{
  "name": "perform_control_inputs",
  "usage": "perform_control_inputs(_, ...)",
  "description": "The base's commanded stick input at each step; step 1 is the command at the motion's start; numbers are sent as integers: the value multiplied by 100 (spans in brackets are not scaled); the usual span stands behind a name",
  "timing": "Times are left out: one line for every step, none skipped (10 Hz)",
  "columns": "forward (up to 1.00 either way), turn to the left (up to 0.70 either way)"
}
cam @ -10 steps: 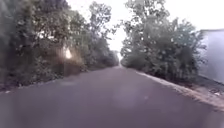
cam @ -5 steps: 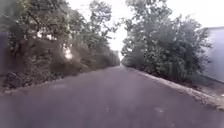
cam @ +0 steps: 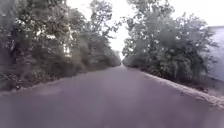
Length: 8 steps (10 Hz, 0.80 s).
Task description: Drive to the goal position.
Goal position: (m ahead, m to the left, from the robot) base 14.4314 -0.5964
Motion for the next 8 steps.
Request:
perform_control_inputs(100, 0)
perform_control_inputs(100, 0)
perform_control_inputs(100, 0)
perform_control_inputs(100, 0)
perform_control_inputs(100, 0)
perform_control_inputs(100, 0)
perform_control_inputs(100, 0)
perform_control_inputs(100, 0)
